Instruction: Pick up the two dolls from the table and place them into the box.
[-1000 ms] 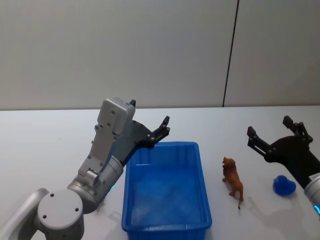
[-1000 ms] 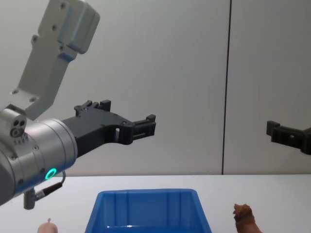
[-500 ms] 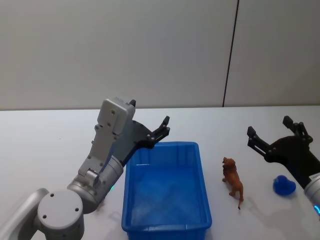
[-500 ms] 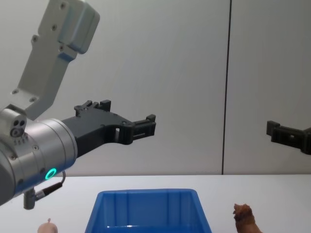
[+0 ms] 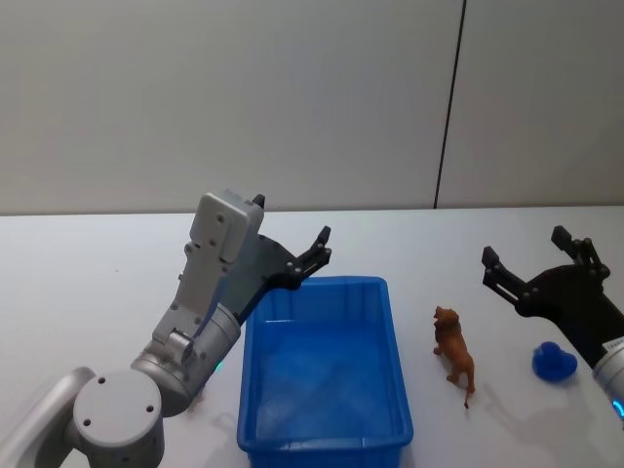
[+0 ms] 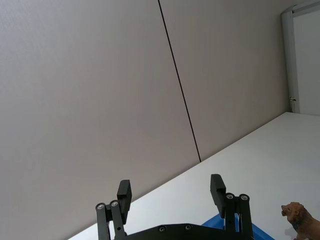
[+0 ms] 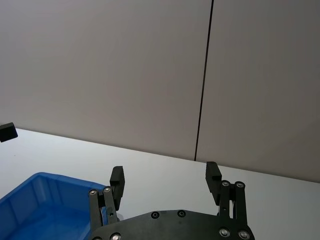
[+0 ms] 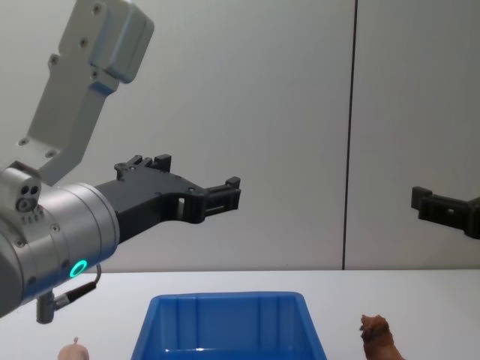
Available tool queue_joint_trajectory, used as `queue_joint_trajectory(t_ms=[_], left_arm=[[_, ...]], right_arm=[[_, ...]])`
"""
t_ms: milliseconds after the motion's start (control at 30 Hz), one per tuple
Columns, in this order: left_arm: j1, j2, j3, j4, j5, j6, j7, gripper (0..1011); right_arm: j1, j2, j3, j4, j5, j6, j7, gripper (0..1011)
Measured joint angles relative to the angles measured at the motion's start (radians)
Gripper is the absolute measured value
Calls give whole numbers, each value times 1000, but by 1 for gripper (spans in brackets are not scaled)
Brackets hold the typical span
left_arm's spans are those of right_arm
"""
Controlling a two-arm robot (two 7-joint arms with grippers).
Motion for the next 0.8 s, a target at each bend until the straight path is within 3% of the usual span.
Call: queue_joint_trajectory(t_ms=[800], left_arm=[[0, 0, 0, 0, 0, 0, 0, 1001]], right_arm=[[-2, 2, 0, 0, -1, 1, 0, 1001]])
